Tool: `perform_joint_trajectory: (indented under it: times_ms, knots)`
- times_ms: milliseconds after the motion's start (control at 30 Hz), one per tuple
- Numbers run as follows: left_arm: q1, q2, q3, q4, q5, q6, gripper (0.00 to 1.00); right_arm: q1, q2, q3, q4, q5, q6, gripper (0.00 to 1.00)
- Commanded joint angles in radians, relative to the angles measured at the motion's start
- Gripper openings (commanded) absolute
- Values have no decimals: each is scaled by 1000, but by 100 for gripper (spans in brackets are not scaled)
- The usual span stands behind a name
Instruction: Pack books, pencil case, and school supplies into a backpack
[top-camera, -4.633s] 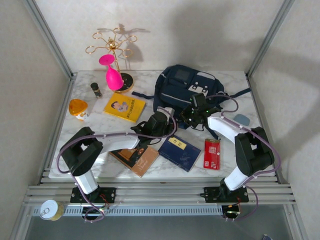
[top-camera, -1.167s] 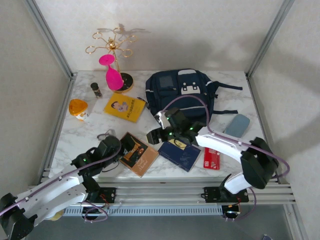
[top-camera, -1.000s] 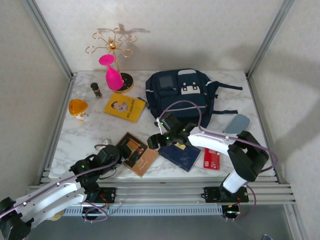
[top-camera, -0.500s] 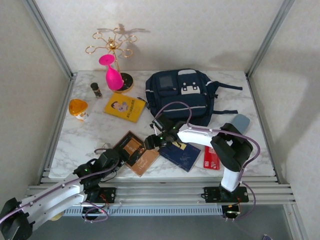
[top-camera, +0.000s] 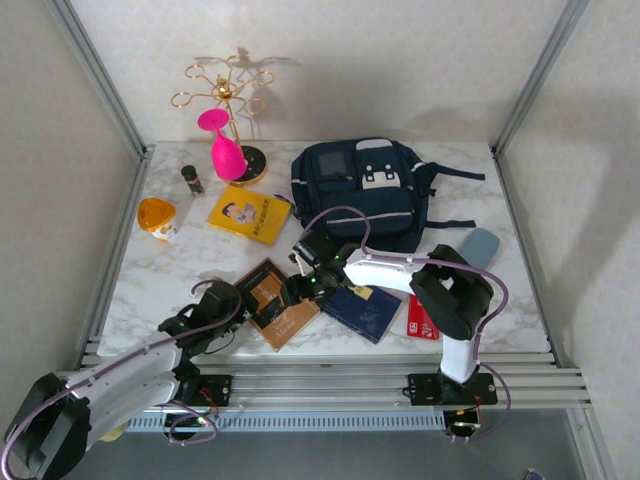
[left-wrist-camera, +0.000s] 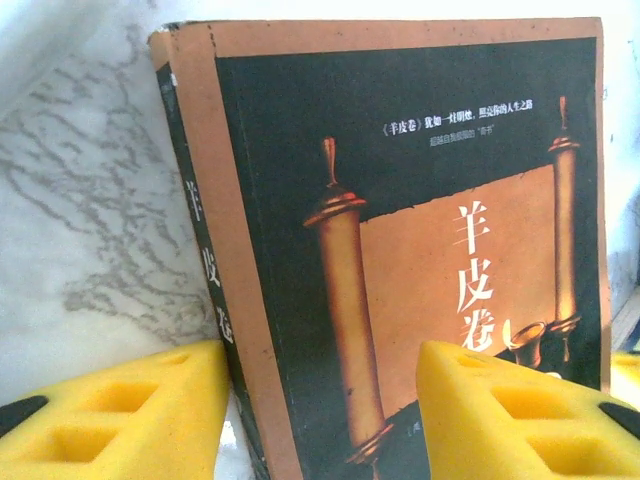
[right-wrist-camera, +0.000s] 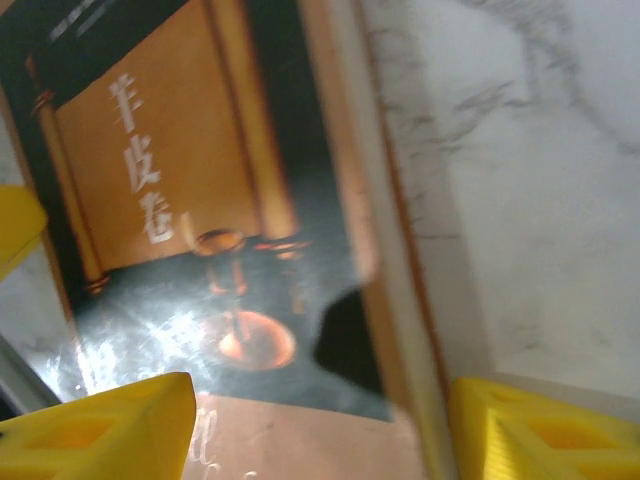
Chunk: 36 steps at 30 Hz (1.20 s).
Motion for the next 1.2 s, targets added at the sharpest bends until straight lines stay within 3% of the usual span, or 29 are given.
perform_joint_trajectory:
  times_ms: [0,100,400,567,1033,1167]
  knots:
    - [42,55,37,91,-4,83,50,23,-49,32,-47,-53,40,67]
    - [74,116,63,107,14,131,49,20,-67,21,-35,-68,68,67]
    - [104,191,88,126,31,176,47,-41,84,121,-86,20,62,69]
    - [107,186,78,118,29,182,47,-29,142,153,-90,-37,48,70]
    - [108,184,47,131,19,174,47,-22,-12,129,-76,-160,86,61]
    - [110,206,58,129,12,180,46,-38,-6,117,-92,-145,83,53]
